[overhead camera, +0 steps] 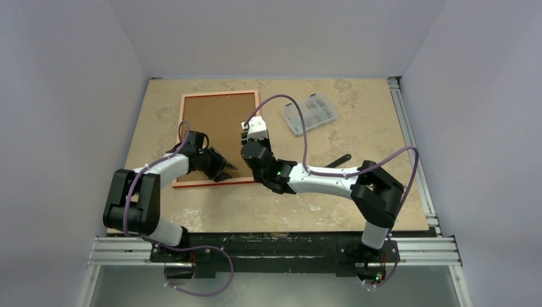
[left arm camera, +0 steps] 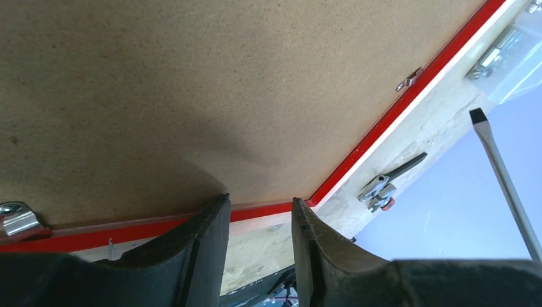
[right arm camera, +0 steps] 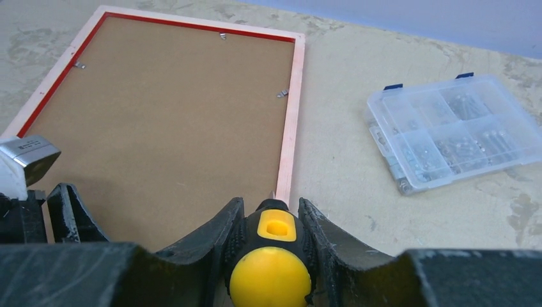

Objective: Take the photo out of the frame

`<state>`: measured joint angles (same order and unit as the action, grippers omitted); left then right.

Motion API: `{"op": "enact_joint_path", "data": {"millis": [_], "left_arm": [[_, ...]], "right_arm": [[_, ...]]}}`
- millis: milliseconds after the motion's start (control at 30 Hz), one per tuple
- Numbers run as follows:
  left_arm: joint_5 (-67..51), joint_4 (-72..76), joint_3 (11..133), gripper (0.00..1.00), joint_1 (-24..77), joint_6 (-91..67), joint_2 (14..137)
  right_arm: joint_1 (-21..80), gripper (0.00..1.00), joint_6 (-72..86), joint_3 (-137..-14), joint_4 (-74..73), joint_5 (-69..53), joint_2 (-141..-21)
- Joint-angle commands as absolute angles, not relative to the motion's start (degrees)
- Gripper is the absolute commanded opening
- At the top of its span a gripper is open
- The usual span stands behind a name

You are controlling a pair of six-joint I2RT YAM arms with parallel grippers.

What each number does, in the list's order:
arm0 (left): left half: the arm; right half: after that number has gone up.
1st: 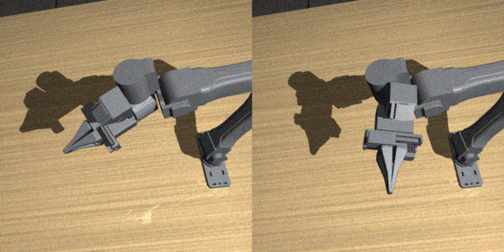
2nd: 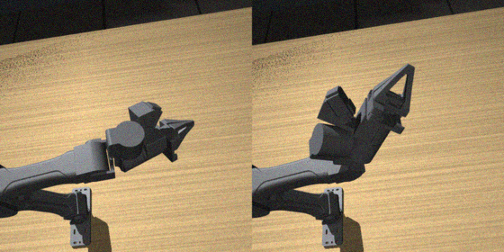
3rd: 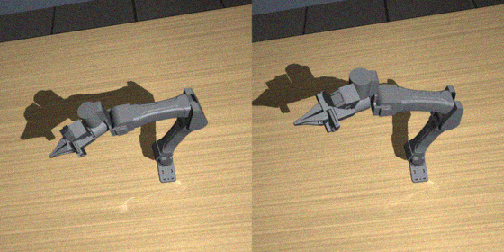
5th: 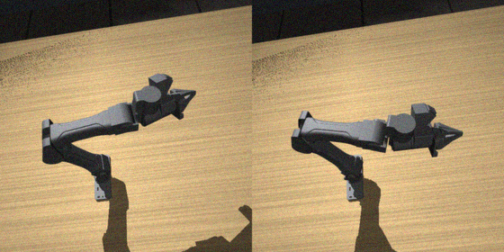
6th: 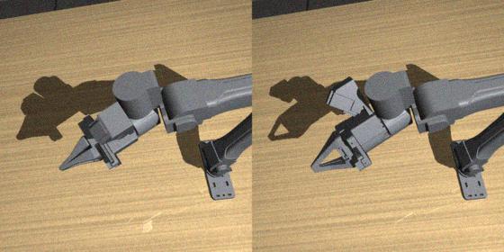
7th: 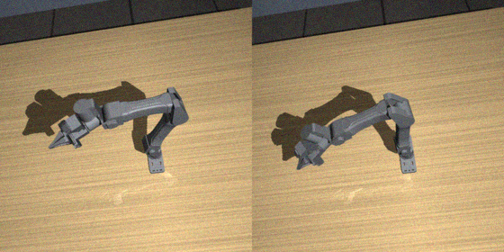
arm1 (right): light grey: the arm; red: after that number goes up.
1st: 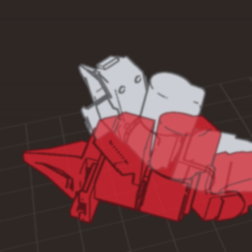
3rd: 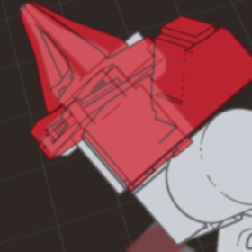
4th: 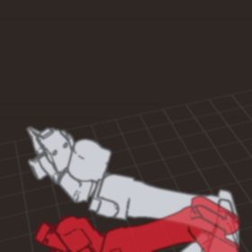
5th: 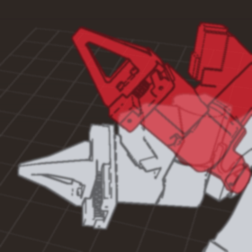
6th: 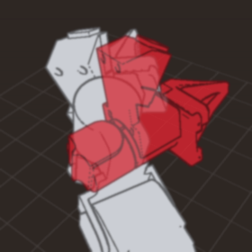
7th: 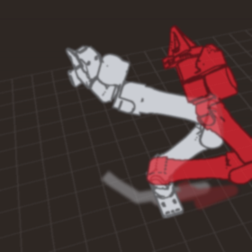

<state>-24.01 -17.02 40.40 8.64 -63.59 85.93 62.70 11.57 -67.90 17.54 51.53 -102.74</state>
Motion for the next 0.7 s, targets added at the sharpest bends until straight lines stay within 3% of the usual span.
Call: {"op": "enact_joint_path", "data": {"millis": [0,667], "left_arm": [[-25.0,-18.2,40.6,0.4,8.5,-61.1,86.5],[-26.3,-16.5,40.2,0.4,8.5,-61.3,87.8]], "right_arm": [[63.0,0.0,14.1,-69.5,11.8,49.9,-99.7],[60.3,0.0,18.7,-69.6,11.1,47.7,-105.2]]}}
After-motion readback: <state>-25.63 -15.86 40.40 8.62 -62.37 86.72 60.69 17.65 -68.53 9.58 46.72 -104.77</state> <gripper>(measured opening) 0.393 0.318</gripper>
